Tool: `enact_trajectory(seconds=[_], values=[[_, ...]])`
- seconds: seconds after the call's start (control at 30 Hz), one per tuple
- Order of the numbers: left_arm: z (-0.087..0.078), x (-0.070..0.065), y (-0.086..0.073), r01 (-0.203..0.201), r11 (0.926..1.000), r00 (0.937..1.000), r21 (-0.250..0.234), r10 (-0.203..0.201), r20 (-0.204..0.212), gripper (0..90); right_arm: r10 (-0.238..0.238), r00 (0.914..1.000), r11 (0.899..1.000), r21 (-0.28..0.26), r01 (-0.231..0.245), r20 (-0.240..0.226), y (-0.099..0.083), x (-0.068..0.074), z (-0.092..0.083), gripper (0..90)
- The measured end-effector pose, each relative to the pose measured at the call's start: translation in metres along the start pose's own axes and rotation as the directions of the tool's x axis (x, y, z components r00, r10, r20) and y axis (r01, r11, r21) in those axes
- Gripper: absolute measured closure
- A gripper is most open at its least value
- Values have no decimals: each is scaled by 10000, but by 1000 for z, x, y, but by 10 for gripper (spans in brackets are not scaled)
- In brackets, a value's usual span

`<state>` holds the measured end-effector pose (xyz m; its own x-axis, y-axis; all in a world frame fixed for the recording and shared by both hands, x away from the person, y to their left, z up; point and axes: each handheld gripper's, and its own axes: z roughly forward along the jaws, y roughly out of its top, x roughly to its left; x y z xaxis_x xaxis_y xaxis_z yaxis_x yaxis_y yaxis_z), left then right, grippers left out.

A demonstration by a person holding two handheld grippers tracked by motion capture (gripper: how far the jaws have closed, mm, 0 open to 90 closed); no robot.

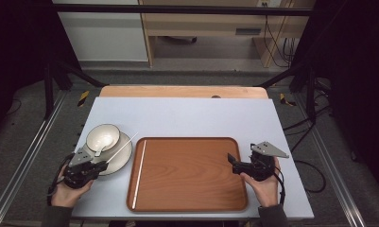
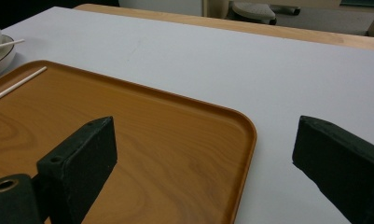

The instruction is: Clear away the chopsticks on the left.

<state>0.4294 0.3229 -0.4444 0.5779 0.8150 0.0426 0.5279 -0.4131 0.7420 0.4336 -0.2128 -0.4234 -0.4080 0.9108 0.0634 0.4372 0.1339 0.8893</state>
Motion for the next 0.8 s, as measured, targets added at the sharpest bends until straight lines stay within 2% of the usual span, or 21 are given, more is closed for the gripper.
enact_trajectory(seconds=[0.27, 0.43, 0.5, 0.7, 0.77, 0.8], values=[[-4, -16, 4, 258, 9988, 9994, -407, -267, -219, 841, 55, 10000, 10000, -20, -55, 2, 0, -1, 0, 65], [-5, -29, 6, 581, 9952, 9970, -784, -619, -462, 841, 51, 10000, 10000, 28, -51, 22, -2, -3, 0, 65], [-5, -34, 7, 576, 9937, 9972, -966, -619, -417, 841, 64, 10000, 10000, 30, -64, 26, -2, -2, 0, 65], [-4, -50, 11, 467, 9921, 9963, -1168, -547, -662, 841, 90, 10000, 10000, 3, -90, 42, -2, -4, -1, 65], [-4, -61, 13, 448, 9901, 9962, -1327, -543, -685, 841, 102, 9999, 9999, -21, -102, 26, -2, -4, -1, 65], [-4, -61, 13, 448, 9901, 9962, -1327, -543, -685, 841, 102, 9999, 9999, -21, -102, 26, -2, -4, -1, 65]])
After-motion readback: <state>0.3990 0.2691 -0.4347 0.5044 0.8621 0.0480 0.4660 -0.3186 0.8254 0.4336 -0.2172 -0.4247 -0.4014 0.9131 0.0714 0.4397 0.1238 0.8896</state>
